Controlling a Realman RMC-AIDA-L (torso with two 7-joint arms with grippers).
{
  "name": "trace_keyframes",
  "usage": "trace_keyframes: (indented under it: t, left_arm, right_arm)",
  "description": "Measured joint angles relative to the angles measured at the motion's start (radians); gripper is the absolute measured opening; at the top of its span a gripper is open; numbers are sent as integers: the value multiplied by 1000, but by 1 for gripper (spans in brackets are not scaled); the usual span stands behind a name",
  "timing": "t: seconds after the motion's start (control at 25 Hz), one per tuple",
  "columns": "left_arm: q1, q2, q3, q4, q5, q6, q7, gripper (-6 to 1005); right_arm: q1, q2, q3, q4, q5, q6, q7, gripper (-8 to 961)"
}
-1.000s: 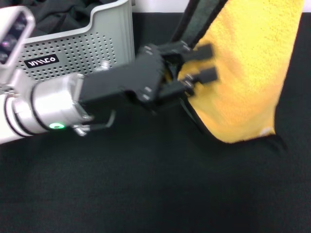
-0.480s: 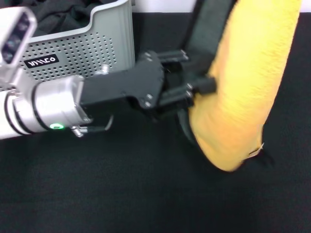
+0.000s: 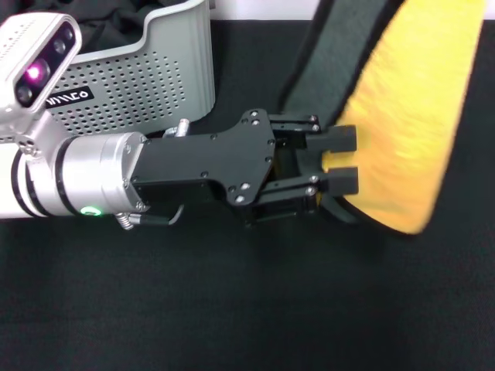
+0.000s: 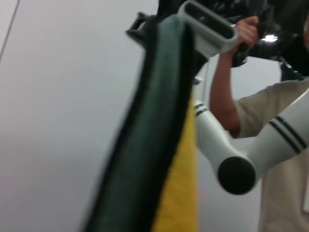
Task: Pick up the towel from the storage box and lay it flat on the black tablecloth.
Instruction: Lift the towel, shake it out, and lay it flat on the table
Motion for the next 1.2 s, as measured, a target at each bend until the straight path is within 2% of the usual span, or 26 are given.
trace_keyframes:
  t: [0.28,0.56,0.76,0.96,1.2]
  left_arm:
    - [-2,-6,1,0,8,36,10,439]
    - [55,-10,-129,-4,-13,-36,37,434]
    - [64,-10,-152,-3,-3,-73,38,432]
    - [21,-10,-143,-7,88,-110,26,431]
    - [-27,-3,-121,-1,191,-26,13,430]
  right_arm:
    - [-1,4,2,3,-5,0,-12,23]
    - [1,1,-6,-11,-4,5,-29,24]
    - [3,5,-10,-58,3,5,-30,24]
    - [3,18,-17,-116,-3,5,-38,25]
    - [7,21,-8,-112,-26,1,-59,26]
